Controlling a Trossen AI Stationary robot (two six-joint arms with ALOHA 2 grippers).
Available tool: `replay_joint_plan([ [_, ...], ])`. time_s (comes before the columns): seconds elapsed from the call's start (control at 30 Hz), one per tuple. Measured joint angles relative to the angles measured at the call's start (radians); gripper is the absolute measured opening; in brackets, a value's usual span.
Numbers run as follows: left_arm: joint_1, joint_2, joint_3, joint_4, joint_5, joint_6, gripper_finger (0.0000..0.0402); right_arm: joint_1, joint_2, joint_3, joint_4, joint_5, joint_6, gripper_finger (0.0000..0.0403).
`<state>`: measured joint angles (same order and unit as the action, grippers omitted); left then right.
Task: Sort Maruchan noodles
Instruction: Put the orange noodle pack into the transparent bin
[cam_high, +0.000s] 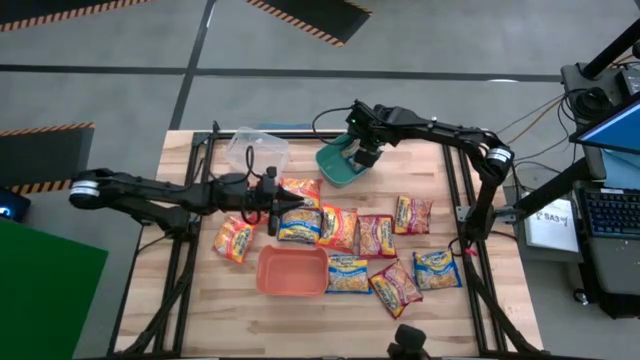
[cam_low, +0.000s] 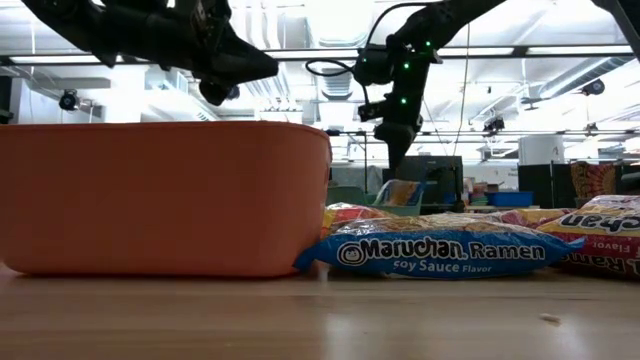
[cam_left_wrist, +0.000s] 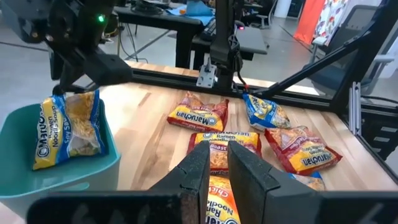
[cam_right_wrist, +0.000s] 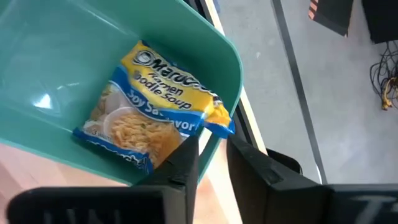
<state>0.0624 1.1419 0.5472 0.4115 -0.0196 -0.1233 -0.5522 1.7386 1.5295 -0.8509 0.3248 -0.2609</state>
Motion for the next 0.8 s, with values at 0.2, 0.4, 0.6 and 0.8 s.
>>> replay_joint_plan([
  [0.2,0.000,0.019,0.000,-0.013,0.000,-0.013,0.0040,0.002,-0.028,0.000,-0.021,-0.006,0.037,0.0114],
  [0.4,0.000,0.035,0.000,-0.048,0.000,-0.030,0.0040,0.018,-0.109,-0.002,-0.066,-0.094,0.143,0.0119],
  [0.6,0.000,0.052,0.000,-0.072,0.000,-0.074,0.0040,0.060,-0.215,-0.094,0.066,-0.405,0.217,0.0110],
  [0.8,0.000,0.074,0.000,-0.078,0.000,-0.130,0.0040,0.156,-0.334,-0.349,0.417,-0.464,0.224,0.0098],
])
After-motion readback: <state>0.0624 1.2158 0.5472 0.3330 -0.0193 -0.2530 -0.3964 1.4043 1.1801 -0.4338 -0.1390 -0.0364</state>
